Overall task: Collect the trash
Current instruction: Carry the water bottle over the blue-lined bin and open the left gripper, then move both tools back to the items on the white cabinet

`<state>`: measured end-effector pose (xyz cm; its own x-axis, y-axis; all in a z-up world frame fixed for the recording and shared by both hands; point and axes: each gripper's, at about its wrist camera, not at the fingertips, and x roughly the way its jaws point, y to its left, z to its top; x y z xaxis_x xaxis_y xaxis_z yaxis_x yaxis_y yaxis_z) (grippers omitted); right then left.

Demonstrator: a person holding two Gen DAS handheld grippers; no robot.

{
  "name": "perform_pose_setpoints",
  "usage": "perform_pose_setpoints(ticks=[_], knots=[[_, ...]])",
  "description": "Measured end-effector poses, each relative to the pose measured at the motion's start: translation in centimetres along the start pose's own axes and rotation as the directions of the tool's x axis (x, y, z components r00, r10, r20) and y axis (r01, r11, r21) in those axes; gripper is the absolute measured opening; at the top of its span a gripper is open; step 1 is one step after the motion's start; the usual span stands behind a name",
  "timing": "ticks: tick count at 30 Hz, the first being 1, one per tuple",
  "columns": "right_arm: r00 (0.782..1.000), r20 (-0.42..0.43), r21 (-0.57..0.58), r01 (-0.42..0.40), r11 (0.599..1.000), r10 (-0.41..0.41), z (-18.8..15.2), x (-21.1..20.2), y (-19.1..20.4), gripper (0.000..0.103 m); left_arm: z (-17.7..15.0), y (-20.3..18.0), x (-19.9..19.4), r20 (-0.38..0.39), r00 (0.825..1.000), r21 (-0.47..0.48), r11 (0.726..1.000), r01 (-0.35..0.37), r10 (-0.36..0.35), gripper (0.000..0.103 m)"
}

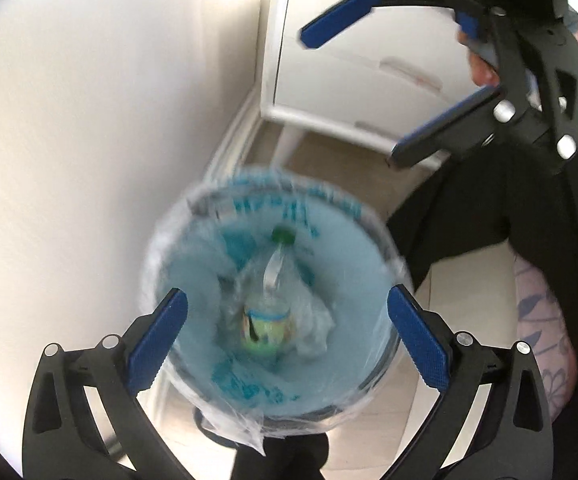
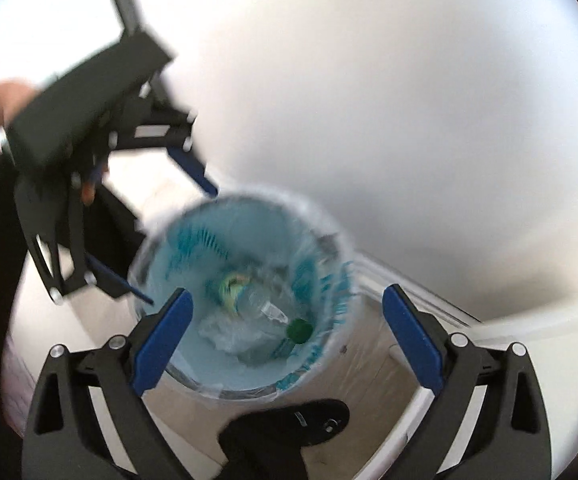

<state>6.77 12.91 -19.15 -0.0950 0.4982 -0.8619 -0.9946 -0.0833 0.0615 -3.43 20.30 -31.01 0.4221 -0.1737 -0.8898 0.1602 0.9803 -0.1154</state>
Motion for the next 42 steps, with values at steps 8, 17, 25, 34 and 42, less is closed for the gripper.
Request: perform_pose_setpoints(ticks=[8, 17, 25, 34, 42], knots=[[0.956, 0.231, 0.248, 0.122, 0.961, -0.181, -2.2, -13.3, -3.3, 0.093, 7.7, -3.0, -6.5, 0.138, 0.989, 0.103, 0.992, -0.068, 0.054, 0.097], [0.898, 0.195, 0.400, 0.295, 0.868, -0.395, -8.6, -22.9, -7.1, 0.093, 16.4, -7.2, -9.9, 0.205, 0.979, 0.223, 0.973, -0.060, 0.013, 0.097], [0.812, 0.076, 0.586, 0.434, 0.685, -0.579, -17.0, -29.0, -10.2, 0.093, 22.7, -11.7, -9.4, 0.209, 0.977, 0.327, 0.944, -0.038, -0.033, 0.097], [0.767, -0.021, 0.787, 0.409, 0.462, -0.642, -25.1, -30.2, -14.5, 0.093, 28.3, -17.1, -5.7, 0.212, 0.971, 0.373, 0.928, 0.026, -0.112, 0.097], [0.791, -0.034, 0.825, 0.367, 0.429, -0.611, -28.0, -28.3, -17.5, 0.093, 32.5, -20.7, -0.9, 0.205, 0.969, 0.392, 0.919, 0.046, -0.135, 0.097]])
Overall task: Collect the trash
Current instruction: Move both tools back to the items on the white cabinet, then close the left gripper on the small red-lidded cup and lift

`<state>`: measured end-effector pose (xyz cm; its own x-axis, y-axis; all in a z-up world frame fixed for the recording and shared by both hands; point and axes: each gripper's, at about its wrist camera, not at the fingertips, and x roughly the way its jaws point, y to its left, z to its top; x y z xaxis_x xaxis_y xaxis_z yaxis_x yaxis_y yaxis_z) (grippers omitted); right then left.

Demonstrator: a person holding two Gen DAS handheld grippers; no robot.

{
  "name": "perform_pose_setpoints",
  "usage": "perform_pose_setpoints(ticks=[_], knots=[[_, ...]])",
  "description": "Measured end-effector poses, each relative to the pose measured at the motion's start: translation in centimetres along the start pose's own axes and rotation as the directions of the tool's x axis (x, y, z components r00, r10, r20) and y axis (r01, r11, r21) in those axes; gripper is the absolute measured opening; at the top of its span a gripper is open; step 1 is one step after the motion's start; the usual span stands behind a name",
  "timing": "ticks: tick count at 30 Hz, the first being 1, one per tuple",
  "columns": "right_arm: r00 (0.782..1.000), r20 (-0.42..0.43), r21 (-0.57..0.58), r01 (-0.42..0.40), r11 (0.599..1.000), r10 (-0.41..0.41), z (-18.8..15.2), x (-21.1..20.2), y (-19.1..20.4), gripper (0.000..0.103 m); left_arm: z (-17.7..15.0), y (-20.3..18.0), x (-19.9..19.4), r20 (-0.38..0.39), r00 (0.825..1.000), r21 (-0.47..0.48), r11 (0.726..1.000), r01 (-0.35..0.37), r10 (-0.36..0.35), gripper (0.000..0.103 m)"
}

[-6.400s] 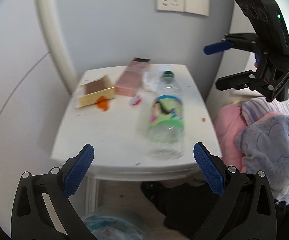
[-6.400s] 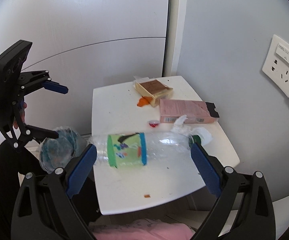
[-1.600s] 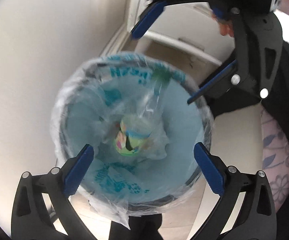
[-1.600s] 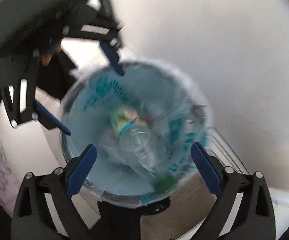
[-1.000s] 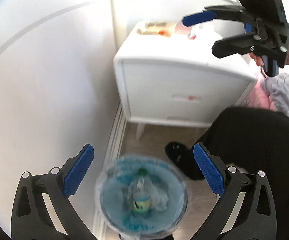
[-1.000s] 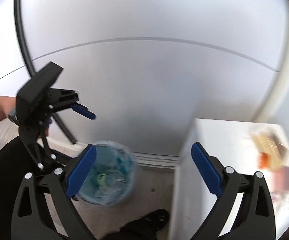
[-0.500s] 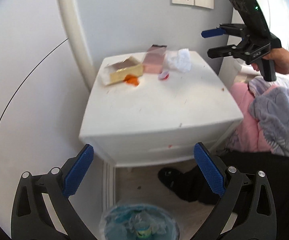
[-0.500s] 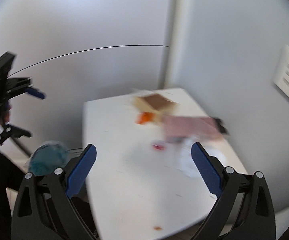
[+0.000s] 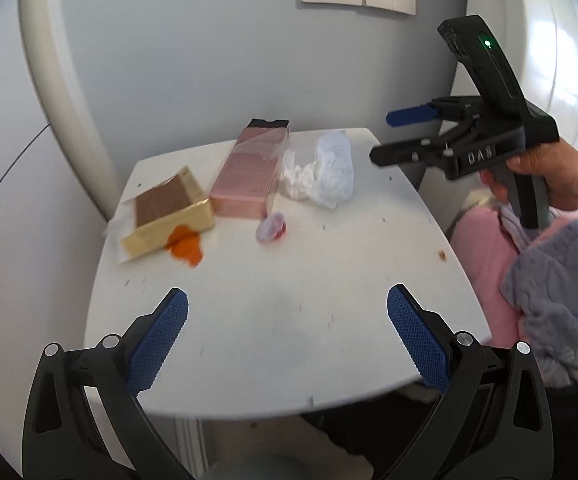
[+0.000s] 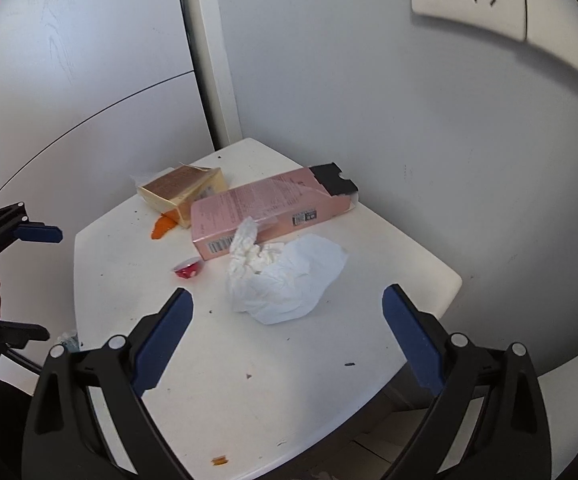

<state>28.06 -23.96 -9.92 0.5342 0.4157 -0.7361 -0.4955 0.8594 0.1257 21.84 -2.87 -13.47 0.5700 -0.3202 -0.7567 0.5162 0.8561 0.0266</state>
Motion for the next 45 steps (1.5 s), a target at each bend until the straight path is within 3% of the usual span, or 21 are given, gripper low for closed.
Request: perform_pose_setpoints(ticks=[6, 10, 21, 25, 31, 32, 36, 37, 38, 42, 44, 45], knots=[[1.000, -0.008, -0.001, -0.005, 1.000, 0.005, 0.1, 2.5, -1.0, 0.093, 1.5, 0.2, 3.9, 0.002, 1.000, 0.015, 1.000, -0.016, 0.016, 0.095], [1.000, -0.012, 0.017, -0.010, 1.000, 0.010, 0.2, 3.7, -1.9, 0.093, 1.8, 1.0, 6.5, -0.013, 1.000, 0.014, 1.000, -0.016, 0.016, 0.079], [0.999, -0.013, 0.047, -0.033, 0.998, 0.034, 0.0, 5.5, -2.7, 0.093, 2.6, 1.3, 9.2, 0.006, 1.000, 0.033, 0.999, -0.009, 0.009, 0.050], [0.999, -0.004, 0.052, -0.036, 0.998, 0.037, 0.1, 5.6, -2.7, 0.093, 2.7, 1.3, 9.6, 0.001, 1.000, 0.044, 0.999, -0.008, 0.008, 0.029], [0.999, -0.002, 0.052, -0.039, 0.998, 0.039, 0.4, 5.9, -2.8, 0.093, 2.6, 1.3, 9.9, 0.001, 1.000, 0.042, 0.999, 0.003, -0.003, 0.017], [0.999, -0.004, 0.052, -0.039, 0.998, 0.039, 0.4, 6.0, -2.8, 0.093, 2.5, 1.2, 9.9, 0.001, 1.000, 0.043, 0.999, 0.007, -0.007, 0.004], [0.999, -0.015, 0.051, -0.045, 0.998, 0.045, 0.4, 6.3, -2.9, 0.092, 2.5, 1.0, 10.3, -0.004, 1.000, 0.051, 0.998, 0.020, -0.020, 0.004], [0.999, -0.017, 0.051, -0.047, 0.998, 0.048, 0.3, 6.4, -2.9, 0.084, 2.6, 0.9, 10.3, -0.003, 1.000, 0.048, 0.999, 0.027, -0.026, 0.004], [0.998, -0.020, 0.051, -0.053, 0.997, 0.054, 0.3, 6.5, -2.9, 0.067, 2.7, 0.9, 10.4, -0.003, 1.000, 0.046, 0.998, 0.030, -0.030, 0.004], [0.997, -0.029, 0.056, -0.068, 0.996, 0.069, 0.2, 6.9, -2.9, 0.049, 2.6, 0.9, 10.3, -0.001, 0.999, 0.040, 0.999, 0.034, -0.034, 0.004], [0.997, -0.024, 0.058, -0.070, 0.996, 0.071, 0.1, 6.9, -2.9, 0.028, 2.6, 1.0, 10.3, -0.001, 0.999, 0.030, 0.999, 0.036, -0.036, 0.004], [0.997, -0.025, 0.061, -0.074, 0.995, 0.076, 0.1, 6.8, -2.9, 0.023, 2.6, 1.1, 10.3, -0.001, 0.999, 0.027, 0.999, 0.036, -0.036, 0.004]])
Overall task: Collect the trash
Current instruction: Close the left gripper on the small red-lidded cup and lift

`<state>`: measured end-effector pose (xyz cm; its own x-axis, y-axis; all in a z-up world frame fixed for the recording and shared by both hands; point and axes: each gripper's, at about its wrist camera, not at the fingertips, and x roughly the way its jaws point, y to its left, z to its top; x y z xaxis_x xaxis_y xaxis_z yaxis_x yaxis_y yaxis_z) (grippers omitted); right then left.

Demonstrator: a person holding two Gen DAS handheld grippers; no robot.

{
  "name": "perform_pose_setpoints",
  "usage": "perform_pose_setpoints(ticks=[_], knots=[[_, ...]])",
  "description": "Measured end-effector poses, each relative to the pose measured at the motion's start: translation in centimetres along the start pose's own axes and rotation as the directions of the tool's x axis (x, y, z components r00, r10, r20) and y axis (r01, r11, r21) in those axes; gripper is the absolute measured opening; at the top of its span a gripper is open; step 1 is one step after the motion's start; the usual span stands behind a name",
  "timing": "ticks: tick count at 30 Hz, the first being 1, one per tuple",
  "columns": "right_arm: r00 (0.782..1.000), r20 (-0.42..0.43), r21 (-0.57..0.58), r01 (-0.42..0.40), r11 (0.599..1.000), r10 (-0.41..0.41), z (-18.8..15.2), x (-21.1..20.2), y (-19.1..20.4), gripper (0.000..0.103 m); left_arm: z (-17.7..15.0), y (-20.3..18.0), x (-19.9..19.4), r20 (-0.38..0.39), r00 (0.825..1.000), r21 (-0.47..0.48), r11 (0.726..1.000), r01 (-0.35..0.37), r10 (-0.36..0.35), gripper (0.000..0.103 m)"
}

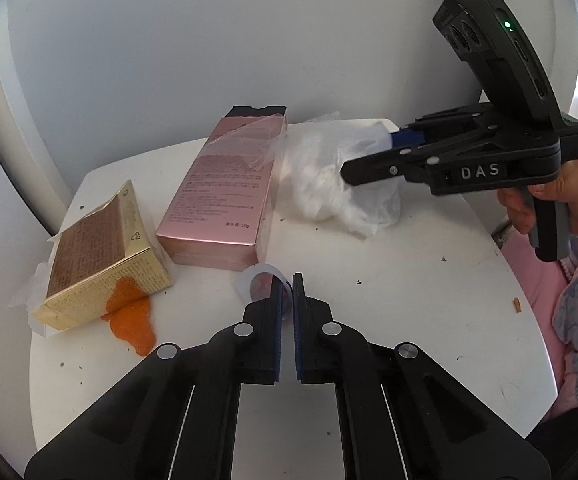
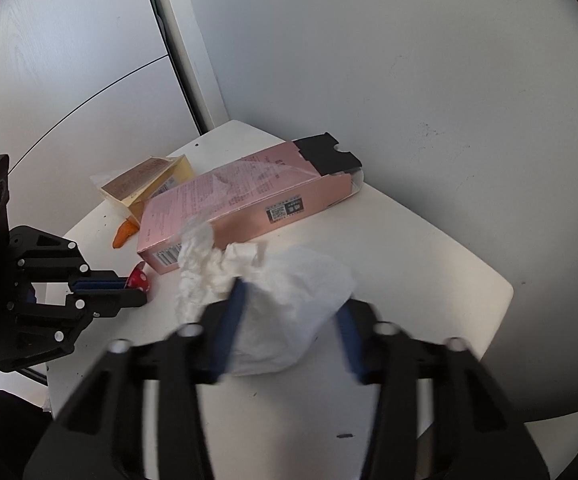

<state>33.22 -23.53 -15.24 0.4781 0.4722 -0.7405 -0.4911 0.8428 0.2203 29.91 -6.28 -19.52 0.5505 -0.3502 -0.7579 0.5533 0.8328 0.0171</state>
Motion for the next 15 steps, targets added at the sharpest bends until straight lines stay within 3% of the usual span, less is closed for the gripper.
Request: perform_pose_setpoints(ticks=[1, 4, 15], knots=[[1.000, 0.003, 0.004, -0.003, 1.000, 0.003, 0.0, -0.1, 0.0, 0.015, 0.0, 0.1, 0.0, 0.000, 1.000, -0.004, 1.000, -0.001, 0.001, 0.004], [1.000, 0.024, 0.005, -0.012, 1.000, 0.012, 0.0, -0.6, 0.0, 0.008, -0.1, 0.2, -0.5, 0.004, 1.000, -0.013, 1.000, -0.006, 0.006, 0.004], [0.995, 0.072, -0.011, -0.062, 0.998, 0.063, 0.4, -3.8, 2.4, 0.008, -0.4, 0.0, -4.3, 0.037, 0.999, -0.049, 0.998, -0.031, 0.033, 0.004]])
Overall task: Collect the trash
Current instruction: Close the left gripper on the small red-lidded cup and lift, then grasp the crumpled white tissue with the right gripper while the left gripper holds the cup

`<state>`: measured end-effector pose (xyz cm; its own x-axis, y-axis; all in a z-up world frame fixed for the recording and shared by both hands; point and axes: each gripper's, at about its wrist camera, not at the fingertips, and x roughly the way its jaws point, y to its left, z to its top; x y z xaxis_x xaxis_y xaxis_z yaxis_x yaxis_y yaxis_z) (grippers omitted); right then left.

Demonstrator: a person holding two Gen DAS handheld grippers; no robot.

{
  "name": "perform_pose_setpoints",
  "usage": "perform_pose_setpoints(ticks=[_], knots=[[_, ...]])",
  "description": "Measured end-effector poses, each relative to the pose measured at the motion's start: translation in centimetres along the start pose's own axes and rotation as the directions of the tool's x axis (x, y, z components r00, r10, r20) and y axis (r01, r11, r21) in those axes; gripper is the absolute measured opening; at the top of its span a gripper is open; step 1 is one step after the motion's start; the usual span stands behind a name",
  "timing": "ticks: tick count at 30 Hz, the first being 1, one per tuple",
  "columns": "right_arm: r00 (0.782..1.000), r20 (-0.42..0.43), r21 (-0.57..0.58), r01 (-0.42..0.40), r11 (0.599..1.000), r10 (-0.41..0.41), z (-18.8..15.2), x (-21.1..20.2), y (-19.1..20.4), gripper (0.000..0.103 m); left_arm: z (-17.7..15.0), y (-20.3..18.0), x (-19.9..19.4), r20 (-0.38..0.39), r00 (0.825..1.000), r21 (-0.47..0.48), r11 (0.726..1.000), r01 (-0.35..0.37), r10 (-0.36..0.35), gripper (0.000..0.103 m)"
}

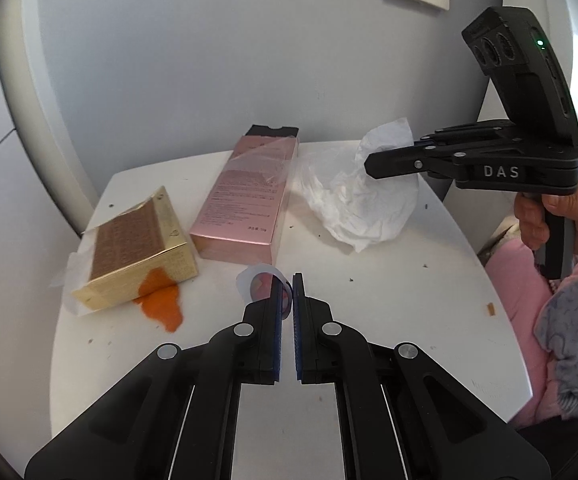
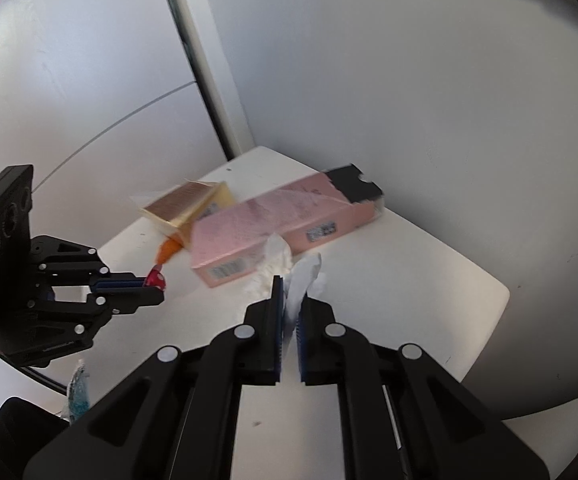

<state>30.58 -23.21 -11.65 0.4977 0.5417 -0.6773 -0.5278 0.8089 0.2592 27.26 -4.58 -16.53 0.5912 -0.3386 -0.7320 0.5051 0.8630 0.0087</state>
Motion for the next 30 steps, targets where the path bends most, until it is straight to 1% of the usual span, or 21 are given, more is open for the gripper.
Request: perform_pose_setpoints(ticks=[9, 12, 16, 20, 23, 26, 27, 28, 29, 30], knots=[[0.998, 0.033, -0.070, -0.055, 0.996, 0.058, 0.6, -2.3, 5.6, 0.008, -1.2, 0.0, -5.6, 0.040, 0.998, -0.045, 0.998, -0.052, 0.053, 0.004], [0.996, 0.041, -0.115, -0.076, 0.990, 0.082, 0.8, -3.1, 8.3, 0.008, -2.1, 0.1, -7.9, 0.056, 0.995, -0.066, 0.995, -0.073, 0.077, 0.004], [0.996, 0.047, -0.167, -0.065, 0.984, 0.074, 0.8, -3.7, 11.0, 0.008, -3.7, 0.6, -10.9, 0.070, 0.991, -0.099, 0.990, -0.103, 0.110, 0.004], [0.997, 0.049, -0.145, -0.048, 0.988, 0.056, 0.7, -4.1, 11.6, 0.008, -4.9, 1.0, -12.8, 0.075, 0.989, -0.112, 0.987, -0.119, 0.128, 0.004], [0.999, 0.048, -0.109, -0.007, 0.994, 0.012, 0.2, -4.0, 11.0, 0.008, -5.6, 1.0, -13.6, 0.080, 0.988, -0.119, 0.986, -0.118, 0.128, 0.004], [1.000, 0.022, -0.072, 0.009, 0.997, -0.007, -0.6, -3.6, 10.1, 0.009, -6.2, 1.0, -13.8, 0.080, 0.989, -0.120, 0.986, -0.112, 0.122, 0.004], [1.000, 0.011, -0.067, 0.012, 0.998, -0.011, -0.8, -3.4, 9.9, 0.013, -6.3, 1.0, -13.8, 0.078, 0.990, -0.121, 0.986, -0.111, 0.121, 0.004], [1.000, -0.002, -0.063, 0.014, 0.998, -0.015, -1.2, -3.2, 9.8, 0.032, -6.4, 0.9, -13.8, 0.078, 0.990, -0.124, 0.986, -0.109, 0.119, 0.004], [1.000, -0.005, -0.062, 0.025, 0.998, -0.025, -1.5, -3.0, 9.8, 0.058, -6.5, 1.0, -13.8, 0.077, 0.990, -0.124, 0.986, -0.107, 0.118, 0.004], [0.999, -0.005, -0.066, 0.033, 0.997, -0.033, -1.7, -2.9, 9.9, 0.066, -6.7, 1.0, -13.8, 0.077, 0.990, -0.125, 0.986, -0.107, 0.117, 0.004]])
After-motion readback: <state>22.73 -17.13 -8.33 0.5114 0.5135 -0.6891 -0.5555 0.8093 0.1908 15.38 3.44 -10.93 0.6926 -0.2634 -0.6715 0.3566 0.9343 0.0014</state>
